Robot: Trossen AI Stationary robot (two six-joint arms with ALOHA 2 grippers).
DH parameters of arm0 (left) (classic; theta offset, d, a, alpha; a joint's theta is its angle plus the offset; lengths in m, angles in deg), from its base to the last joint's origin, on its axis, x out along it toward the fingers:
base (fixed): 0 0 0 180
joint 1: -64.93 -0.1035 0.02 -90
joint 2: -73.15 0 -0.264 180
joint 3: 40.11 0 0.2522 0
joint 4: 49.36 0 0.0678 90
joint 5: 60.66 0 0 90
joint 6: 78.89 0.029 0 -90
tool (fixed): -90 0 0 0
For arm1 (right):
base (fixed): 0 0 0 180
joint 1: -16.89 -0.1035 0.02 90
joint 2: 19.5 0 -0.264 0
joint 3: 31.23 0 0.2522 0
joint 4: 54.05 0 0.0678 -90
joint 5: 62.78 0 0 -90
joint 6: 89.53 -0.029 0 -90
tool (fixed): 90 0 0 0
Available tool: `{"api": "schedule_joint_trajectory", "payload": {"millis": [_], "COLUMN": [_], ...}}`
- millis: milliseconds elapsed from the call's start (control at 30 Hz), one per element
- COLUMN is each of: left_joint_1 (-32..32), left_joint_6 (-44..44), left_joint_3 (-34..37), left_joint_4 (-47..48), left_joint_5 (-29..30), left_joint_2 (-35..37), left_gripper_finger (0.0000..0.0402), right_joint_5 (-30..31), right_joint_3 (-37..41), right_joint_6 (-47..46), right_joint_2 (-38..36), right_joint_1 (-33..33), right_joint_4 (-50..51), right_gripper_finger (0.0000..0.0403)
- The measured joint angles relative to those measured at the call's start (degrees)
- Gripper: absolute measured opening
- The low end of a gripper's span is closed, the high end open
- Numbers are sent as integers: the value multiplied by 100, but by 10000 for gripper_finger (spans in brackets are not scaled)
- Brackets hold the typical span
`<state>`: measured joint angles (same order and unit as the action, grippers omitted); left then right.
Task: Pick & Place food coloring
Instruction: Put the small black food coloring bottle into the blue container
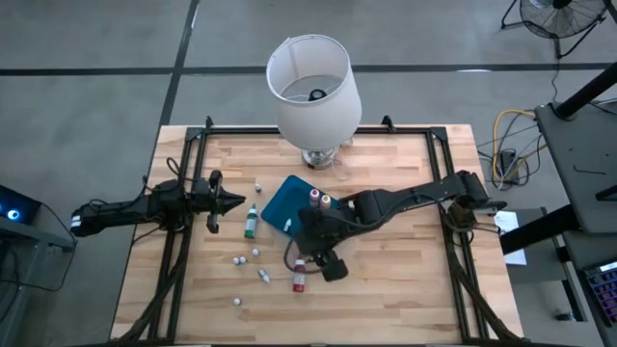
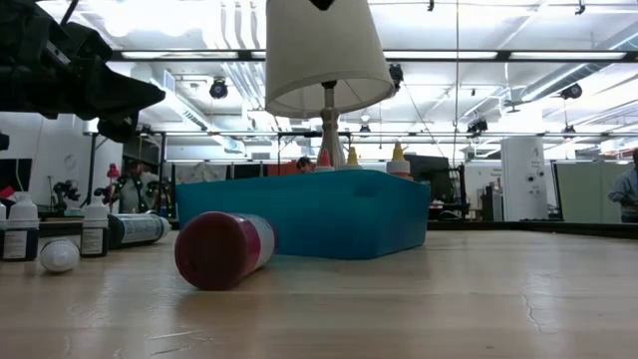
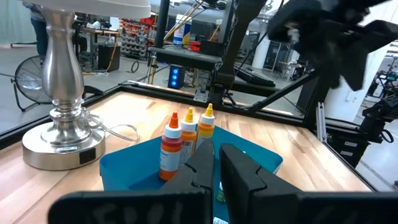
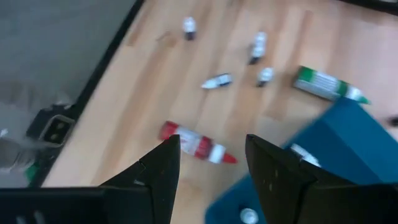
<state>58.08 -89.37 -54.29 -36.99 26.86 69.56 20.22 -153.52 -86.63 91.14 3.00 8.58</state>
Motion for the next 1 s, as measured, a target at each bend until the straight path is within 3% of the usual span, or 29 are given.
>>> {"api": "schedule_joint_trajectory", "payload": {"millis": [233, 633, 1000], "left_joint_1": [0, -2, 0], "left_joint_6": [0, -2, -1], "left_joint_3": [0, 1, 1], "left_joint_4": [2, 0, 0], "left_joint_5": [0, 0, 0], "left_joint_2": [0, -2, -20], "left_gripper_finger": [0, 0, 0], "right_joint_5": [1011, 1019, 1033], "right_joint_3": [15, 553, 1781], "right_joint_6": [-125, -233, -845], "right_joint_2": [-88, -451, -1088], "right_joint_1": [129, 316, 499], "right_joint_4": [38, -359, -1612], "right_gripper_finger": [171, 171, 171]}}
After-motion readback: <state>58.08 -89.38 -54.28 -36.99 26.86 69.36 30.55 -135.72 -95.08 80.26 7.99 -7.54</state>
